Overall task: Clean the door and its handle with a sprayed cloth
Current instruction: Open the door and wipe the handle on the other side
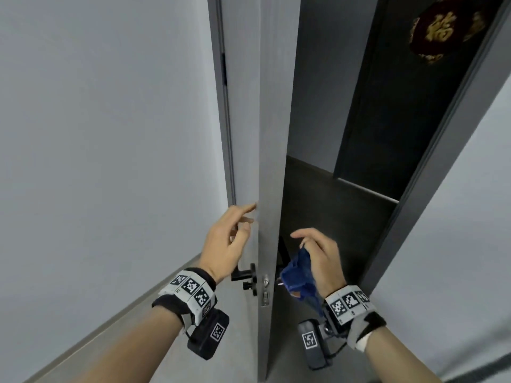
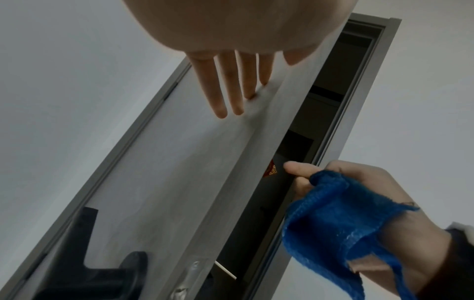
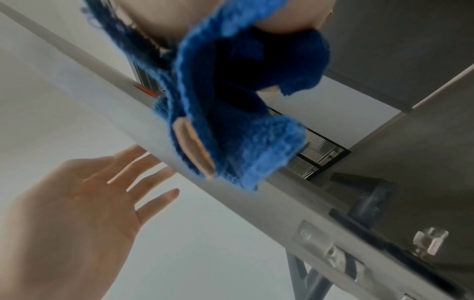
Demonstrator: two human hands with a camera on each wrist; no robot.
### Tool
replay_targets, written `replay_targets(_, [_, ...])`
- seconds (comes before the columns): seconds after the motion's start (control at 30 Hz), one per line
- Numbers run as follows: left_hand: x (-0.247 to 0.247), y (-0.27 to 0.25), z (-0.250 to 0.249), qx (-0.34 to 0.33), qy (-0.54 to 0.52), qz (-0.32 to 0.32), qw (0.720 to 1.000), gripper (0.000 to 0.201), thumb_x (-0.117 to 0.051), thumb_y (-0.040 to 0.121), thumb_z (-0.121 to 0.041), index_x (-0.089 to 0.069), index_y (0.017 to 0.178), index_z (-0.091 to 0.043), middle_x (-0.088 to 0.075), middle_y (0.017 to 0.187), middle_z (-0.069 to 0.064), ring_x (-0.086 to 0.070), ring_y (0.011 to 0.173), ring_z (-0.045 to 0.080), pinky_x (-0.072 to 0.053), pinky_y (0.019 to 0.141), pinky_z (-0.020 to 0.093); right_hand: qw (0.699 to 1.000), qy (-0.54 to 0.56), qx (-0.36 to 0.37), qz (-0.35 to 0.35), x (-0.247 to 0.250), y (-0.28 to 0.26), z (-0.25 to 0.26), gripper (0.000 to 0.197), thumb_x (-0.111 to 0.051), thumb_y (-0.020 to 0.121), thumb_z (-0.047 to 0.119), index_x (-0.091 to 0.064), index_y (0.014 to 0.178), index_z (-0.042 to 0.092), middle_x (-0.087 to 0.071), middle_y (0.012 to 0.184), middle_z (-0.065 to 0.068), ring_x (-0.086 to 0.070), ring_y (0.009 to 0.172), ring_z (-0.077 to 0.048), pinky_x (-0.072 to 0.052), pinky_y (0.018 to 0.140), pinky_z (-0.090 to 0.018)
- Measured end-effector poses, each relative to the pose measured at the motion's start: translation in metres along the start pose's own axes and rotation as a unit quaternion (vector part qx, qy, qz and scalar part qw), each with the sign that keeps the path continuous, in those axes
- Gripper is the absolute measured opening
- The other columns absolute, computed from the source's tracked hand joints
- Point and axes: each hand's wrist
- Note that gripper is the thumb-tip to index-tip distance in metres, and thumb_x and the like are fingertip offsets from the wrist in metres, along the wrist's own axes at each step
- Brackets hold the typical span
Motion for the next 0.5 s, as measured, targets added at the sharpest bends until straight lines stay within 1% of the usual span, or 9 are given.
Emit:
replay_targets(0.07, [-0.019,0.008,-0.004,0.015,0.009,0.020,1.000,0.041,-0.042,0.100,-0.027,-0.053,0.139,-0.030,-0.058,0.127,-0.013,-0.057,0.115,0.001,-0.052,0.090,0.024,1.000,-0.009,-0.013,-0.001,0.016,0.003,-0.003,0.033,-0.045,0.099,0.001,-0.071,0.114,0.016,-0.062,0.067,0.011,-0.059,0.064,-0.004,-0.048,0.067,-0.020])
replay_targets(0.1, [-0.028,0.012,-0.006,0.023,0.010,0.024,0.999,0.040,-0.044,0.100,-0.023,-0.053,0.139,-0.030,-0.058,0.128,-0.013,-0.057,0.115,-0.001,-0.053,0.092,0.026,1.000,-0.010,-0.019,0.005,0.022,0.005,-0.002,0.033,-0.046,0.100,0.002,-0.070,0.118,0.014,-0.064,0.065,0.011,-0.061,0.064,-0.004,-0.051,0.068,-0.023])
replay_targets(0.17, [-0.044,0.016,-0.009,0.039,0.005,0.035,0.999,0.041,-0.047,0.100,-0.022,-0.052,0.140,-0.030,-0.060,0.125,-0.009,-0.056,0.116,-0.001,-0.052,0.096,0.030,1.000,-0.005,-0.023,-0.005,0.032,0.011,0.000,0.031,-0.049,0.098,0.000,-0.074,0.113,0.008,-0.069,0.066,0.012,-0.067,0.066,-0.006,-0.053,0.068,-0.025])
replay_targets(0.23, [-0.057,0.019,-0.015,0.056,-0.010,0.054,0.997,0.043,-0.049,0.101,-0.027,-0.049,0.143,-0.031,-0.059,0.129,-0.006,-0.054,0.119,-0.001,-0.050,0.101,0.031,0.998,0.006,-0.024,-0.049,0.043,0.018,-0.001,0.026,-0.051,0.096,-0.003,-0.077,0.100,0.003,-0.072,0.071,0.003,-0.067,0.065,-0.005,-0.051,0.065,-0.024])
replay_targets(0.27, [-0.061,0.022,-0.018,0.063,-0.019,0.059,0.996,0.044,-0.049,0.102,-0.029,-0.046,0.146,-0.032,-0.058,0.133,-0.004,-0.053,0.122,0.000,-0.047,0.104,0.031,0.997,0.010,-0.027,-0.066,0.048,0.020,-0.002,0.025,-0.052,0.096,-0.003,-0.077,0.098,0.003,-0.072,0.073,-0.003,-0.066,0.063,-0.005,-0.051,0.064,-0.024])
replay_targets(0.37, [-0.069,0.034,-0.025,0.075,-0.043,0.051,0.995,0.048,-0.044,0.102,-0.036,-0.039,0.150,-0.032,-0.052,0.145,-0.004,-0.047,0.132,0.002,-0.040,0.109,0.028,0.997,0.013,-0.026,-0.069,0.056,0.022,-0.004,0.031,-0.050,0.096,-0.005,-0.076,0.099,0.012,-0.075,0.085,-0.007,-0.062,0.058,-0.001,-0.047,0.059,-0.015])
replay_targets(0.4, [-0.070,0.037,-0.026,0.073,-0.048,0.047,0.995,0.052,-0.042,0.100,-0.041,-0.038,0.151,-0.033,-0.050,0.146,-0.005,-0.046,0.133,0.002,-0.039,0.108,0.027,0.997,0.020,-0.022,-0.066,0.055,0.022,-0.004,0.036,-0.049,0.096,-0.006,-0.076,0.095,0.018,-0.075,0.084,-0.006,-0.060,0.055,-0.001,-0.046,0.057,-0.014])
replay_targets(0.43, [-0.072,0.038,-0.027,0.073,-0.053,0.048,0.995,0.055,-0.041,0.097,-0.044,-0.037,0.151,-0.033,-0.049,0.147,-0.006,-0.045,0.134,0.001,-0.038,0.107,0.025,0.998,0.025,-0.017,-0.063,0.054,0.021,-0.004,0.040,-0.049,0.095,-0.007,-0.075,0.094,0.024,-0.074,0.079,0.000,-0.058,0.053,0.000,-0.045,0.056,-0.014])
replay_targets(0.5, [-0.073,0.038,-0.028,0.064,-0.061,0.053,0.995,0.058,-0.040,0.095,-0.047,-0.036,0.152,-0.033,-0.046,0.150,-0.009,-0.043,0.135,0.000,-0.038,0.104,0.021,0.998,0.034,-0.015,-0.051,0.048,0.018,-0.005,0.041,-0.049,0.095,-0.007,-0.072,0.105,0.025,-0.069,0.063,0.014,-0.055,0.051,-0.001,-0.042,0.054,-0.014])
Point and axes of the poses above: each hand's wrist, its own y-axis towards the middle knuckle, its own x-axis out of the back of the hand, z = x × y
